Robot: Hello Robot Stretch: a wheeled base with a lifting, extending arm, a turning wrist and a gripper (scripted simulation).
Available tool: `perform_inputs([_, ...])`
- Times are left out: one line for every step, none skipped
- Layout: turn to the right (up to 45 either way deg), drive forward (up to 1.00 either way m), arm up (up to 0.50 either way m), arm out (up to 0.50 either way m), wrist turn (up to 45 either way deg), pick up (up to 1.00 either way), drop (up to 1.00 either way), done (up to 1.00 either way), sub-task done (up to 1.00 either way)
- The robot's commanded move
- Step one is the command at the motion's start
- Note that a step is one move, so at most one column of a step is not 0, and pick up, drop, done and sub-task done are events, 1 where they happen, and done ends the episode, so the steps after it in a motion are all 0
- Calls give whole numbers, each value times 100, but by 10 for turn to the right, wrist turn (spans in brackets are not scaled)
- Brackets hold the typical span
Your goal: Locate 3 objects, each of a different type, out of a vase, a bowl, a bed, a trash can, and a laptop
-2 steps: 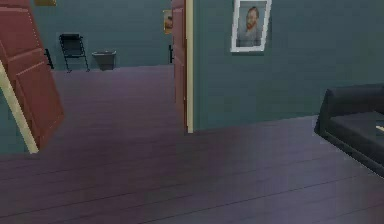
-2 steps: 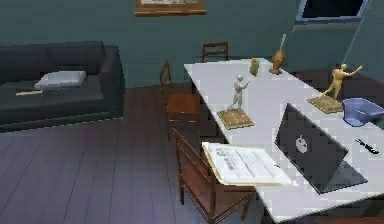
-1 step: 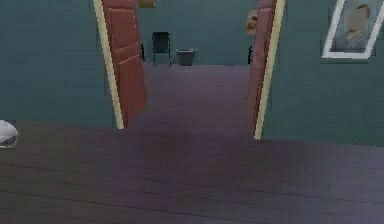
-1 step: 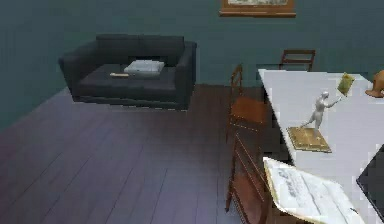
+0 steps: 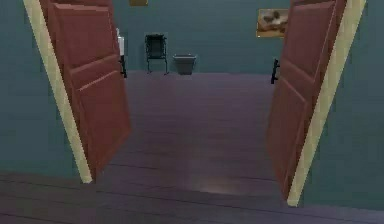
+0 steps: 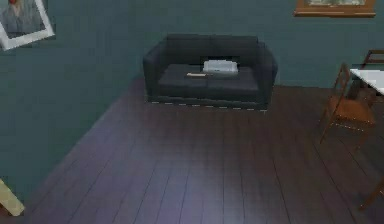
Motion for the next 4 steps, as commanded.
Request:
perform_inputs([0, 100, 0, 0, 0, 0, 0, 0, 0])
perform_inputs([-30, 0, 0, 0, 0, 0, 0, 0, 0])
perform_inputs([0, 100, 0, 0, 0, 0, 0, 0, 0])
perform_inputs([0, 65, 0, 0, 0, 0, 0, 0, 0])
